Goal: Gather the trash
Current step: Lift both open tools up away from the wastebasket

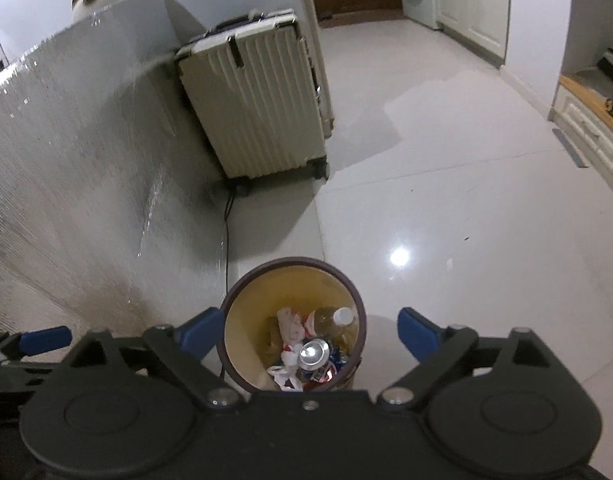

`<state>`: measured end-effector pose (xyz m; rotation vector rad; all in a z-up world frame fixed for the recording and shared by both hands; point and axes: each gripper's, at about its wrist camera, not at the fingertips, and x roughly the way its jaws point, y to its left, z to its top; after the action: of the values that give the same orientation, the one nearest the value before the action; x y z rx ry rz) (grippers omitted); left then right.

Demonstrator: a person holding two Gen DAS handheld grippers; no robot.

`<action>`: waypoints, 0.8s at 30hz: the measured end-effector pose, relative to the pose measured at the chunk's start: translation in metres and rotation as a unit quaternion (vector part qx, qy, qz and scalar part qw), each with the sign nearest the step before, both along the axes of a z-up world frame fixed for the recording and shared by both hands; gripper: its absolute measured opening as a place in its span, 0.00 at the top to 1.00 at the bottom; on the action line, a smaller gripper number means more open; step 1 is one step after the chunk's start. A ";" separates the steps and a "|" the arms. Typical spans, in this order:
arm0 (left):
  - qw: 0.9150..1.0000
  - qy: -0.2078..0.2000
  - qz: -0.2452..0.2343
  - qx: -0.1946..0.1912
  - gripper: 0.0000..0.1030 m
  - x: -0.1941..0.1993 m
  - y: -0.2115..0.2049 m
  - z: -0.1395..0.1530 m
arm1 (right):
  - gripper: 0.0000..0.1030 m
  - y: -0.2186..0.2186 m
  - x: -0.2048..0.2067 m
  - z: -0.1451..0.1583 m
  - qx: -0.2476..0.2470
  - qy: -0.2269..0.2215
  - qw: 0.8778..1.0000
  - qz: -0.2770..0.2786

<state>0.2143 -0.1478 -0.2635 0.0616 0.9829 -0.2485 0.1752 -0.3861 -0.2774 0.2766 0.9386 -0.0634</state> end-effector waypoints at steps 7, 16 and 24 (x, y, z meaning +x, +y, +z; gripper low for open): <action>0.999 -0.027 -0.010 -0.017 0.00 -0.036 -0.001 0.054 | 0.03 -0.002 -0.036 0.051 -0.014 -0.038 0.999 -0.010; 0.997 -0.063 -0.015 -0.038 0.00 -0.076 0.009 0.124 | 0.02 0.005 -0.088 0.127 -0.033 -0.089 0.995 -0.016; 0.994 -0.100 -0.013 -0.042 0.00 -0.114 0.025 0.182 | 0.02 0.022 -0.133 0.183 -0.044 -0.131 0.990 -0.012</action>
<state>0.1006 -0.1224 -0.0819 0.0226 0.7714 -0.3020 0.0422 -0.3642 -0.0946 0.2091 0.6701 -0.0881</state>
